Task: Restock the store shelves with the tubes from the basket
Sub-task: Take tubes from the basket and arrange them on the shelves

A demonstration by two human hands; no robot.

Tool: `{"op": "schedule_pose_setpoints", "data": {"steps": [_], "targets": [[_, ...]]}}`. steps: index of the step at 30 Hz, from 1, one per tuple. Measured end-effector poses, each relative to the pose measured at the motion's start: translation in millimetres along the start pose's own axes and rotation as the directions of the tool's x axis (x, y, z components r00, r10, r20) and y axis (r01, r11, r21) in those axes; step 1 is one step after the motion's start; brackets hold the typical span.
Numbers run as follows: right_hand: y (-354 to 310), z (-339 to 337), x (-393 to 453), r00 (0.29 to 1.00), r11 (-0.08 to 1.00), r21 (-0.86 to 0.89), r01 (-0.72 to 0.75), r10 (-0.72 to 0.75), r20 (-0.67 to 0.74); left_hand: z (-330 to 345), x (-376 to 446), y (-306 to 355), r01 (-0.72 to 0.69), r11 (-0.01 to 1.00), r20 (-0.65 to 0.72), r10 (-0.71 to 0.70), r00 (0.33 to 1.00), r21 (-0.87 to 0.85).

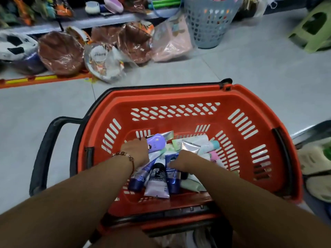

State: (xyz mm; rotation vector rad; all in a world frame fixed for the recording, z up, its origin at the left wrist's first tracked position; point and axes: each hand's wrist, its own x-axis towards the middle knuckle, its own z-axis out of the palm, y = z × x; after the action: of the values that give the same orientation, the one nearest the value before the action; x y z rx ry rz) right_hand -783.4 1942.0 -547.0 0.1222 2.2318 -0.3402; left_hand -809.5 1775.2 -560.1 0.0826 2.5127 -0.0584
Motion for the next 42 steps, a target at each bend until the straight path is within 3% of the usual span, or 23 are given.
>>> {"op": "schedule_pose_setpoints", "data": {"steps": [5,7,11,13,15,17,19,22,26,30,33,36,38,42], "targets": [[-4,16,31,0.974,0.953,0.283,-0.106,0.157,-0.165,14,9,-2,0.026,0.995,-0.03,-0.029,0.999,-0.098],[-10,17,36,0.961,0.955,0.286,-0.081,0.151,-0.232,17,8,1,0.043,0.994,-0.066,-0.05,0.997,-0.105],[-21,16,34,0.996,1.0,0.002,-0.014,0.015,-0.086,20,9,2,0.065,0.962,0.098,-0.04,0.994,-0.266],[-18,11,32,1.0,0.999,0.024,0.022,-0.022,-0.012,17,6,5,0.089,0.919,0.176,-0.022,0.984,-0.385],[-5,1,26,0.999,0.964,0.265,0.04,-0.031,-0.036,5,-1,10,0.14,0.819,0.221,-0.016,0.975,-0.556],[10,-14,8,0.996,0.832,0.554,0.003,0.049,-0.078,-15,-11,12,0.17,0.677,0.255,0.027,0.967,-0.717],[23,-34,-18,0.991,0.675,0.737,0.033,0.075,-0.113,-36,-25,14,0.127,0.585,0.254,0.14,0.957,-0.801],[38,-67,-67,0.99,0.464,0.882,0.076,0.071,-0.122,-71,-54,26,0.044,0.443,0.216,0.347,0.913,-0.896],[56,-101,-156,0.976,0.256,0.954,0.159,0.103,-0.191,-125,-118,62,-0.048,0.321,0.154,0.574,0.804,-0.946],[75,-112,-257,0.93,0.01,0.937,0.349,0.118,-0.347,-164,-198,113,-0.106,0.269,0.104,0.661,0.743,-0.957],[103,-100,-317,0.874,-0.061,0.877,0.477,0.136,-0.467,-175,-247,151,-0.028,0.06,0.024,0.726,0.688,-0.998],[142,-74,-349,0.88,-0.186,0.86,0.475,0.133,-0.457,-174,-293,194,0.126,-0.113,-0.005,0.764,0.645,-0.986],[165,-47,-359,0.911,-0.337,0.85,0.405,0.076,-0.404,-158,-313,221,0.069,-0.095,-0.024,0.741,0.671,-0.993],[207,2,-371,0.949,-0.487,0.822,0.295,0.052,-0.31,-111,-318,270,-0.179,0.13,-0.066,0.601,0.797,-0.975]]}}
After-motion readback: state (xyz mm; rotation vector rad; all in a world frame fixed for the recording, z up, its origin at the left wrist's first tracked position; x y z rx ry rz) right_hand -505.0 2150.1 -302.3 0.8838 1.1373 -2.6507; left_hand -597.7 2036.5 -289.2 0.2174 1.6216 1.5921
